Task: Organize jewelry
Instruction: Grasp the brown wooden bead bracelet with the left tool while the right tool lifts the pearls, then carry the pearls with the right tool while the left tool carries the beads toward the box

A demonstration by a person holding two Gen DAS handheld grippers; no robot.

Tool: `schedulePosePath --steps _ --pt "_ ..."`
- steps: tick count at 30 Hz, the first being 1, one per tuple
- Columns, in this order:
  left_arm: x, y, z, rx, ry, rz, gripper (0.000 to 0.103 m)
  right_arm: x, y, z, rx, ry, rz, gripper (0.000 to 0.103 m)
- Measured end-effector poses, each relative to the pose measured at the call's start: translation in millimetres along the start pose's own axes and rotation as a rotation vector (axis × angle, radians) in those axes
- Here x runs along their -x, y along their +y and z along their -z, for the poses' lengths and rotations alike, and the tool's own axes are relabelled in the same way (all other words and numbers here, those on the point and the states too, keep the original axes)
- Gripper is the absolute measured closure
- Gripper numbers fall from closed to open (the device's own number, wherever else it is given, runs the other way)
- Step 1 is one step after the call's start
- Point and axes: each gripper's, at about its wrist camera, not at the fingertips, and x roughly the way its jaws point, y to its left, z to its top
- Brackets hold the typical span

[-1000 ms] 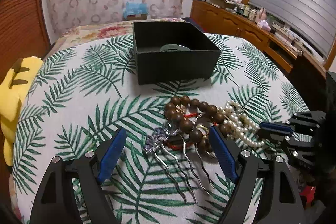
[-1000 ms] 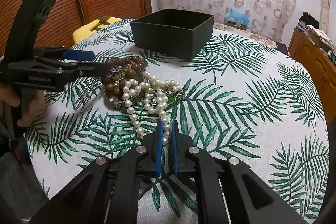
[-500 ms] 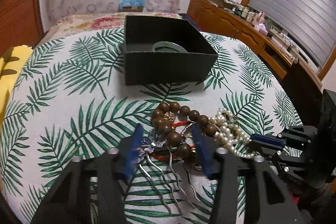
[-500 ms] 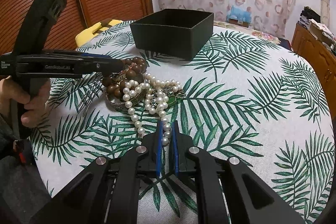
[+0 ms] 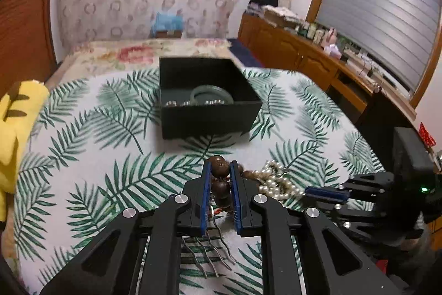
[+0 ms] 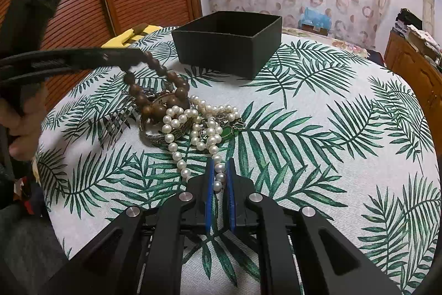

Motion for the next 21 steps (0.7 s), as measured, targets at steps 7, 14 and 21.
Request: schedulePosePath --steps 7,14,21 --pt "28 -4 -3 -0.019 -0.077 -0.002 0.091 0 3 0 0.015 0.002 0.018 0.092" --pt "47 -1 0 -0.021 -0.123 0.004 0.091 -3 6 -4 0.037 0.018 0.044 0.092" --pt "54 6 6 -0.008 -0.137 0.008 0.091 -5 14 -9 0.086 0.024 0.057 0.094"
